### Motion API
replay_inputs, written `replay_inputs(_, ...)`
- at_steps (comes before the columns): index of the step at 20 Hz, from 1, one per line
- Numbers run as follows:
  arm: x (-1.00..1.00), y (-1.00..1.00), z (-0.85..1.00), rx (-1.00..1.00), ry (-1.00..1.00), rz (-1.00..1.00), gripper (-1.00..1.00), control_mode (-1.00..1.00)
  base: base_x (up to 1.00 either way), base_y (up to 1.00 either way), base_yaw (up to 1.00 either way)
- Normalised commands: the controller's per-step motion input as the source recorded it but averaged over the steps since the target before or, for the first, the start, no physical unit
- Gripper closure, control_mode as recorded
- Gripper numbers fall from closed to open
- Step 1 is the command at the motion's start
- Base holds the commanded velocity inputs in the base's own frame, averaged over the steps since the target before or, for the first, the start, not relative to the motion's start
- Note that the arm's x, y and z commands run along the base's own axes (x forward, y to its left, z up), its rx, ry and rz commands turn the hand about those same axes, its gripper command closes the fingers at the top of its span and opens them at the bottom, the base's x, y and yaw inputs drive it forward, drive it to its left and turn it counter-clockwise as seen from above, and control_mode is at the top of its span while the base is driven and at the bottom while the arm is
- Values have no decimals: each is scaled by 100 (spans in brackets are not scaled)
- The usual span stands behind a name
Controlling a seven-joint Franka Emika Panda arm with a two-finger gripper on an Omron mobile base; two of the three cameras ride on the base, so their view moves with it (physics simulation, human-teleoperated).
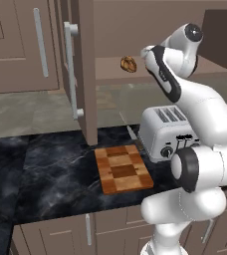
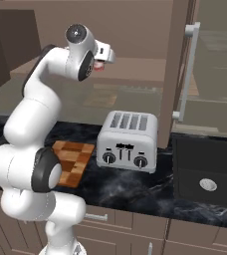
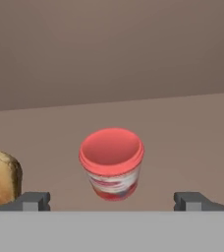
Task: Pick the bread, place it on the cutting board, pick the jam, place it on the counter, and close the cabinet.
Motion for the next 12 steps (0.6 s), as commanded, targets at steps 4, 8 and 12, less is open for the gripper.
replay_inputs(4,16,0,-6,0,0,0,-100,-100,0,0,0)
replay_inputs(8,16,0,-6,0,0,0,-100,-100,0,0,0)
replay_inputs(12,14,0,-6,0,0,0,-100,-100,0,0,0)
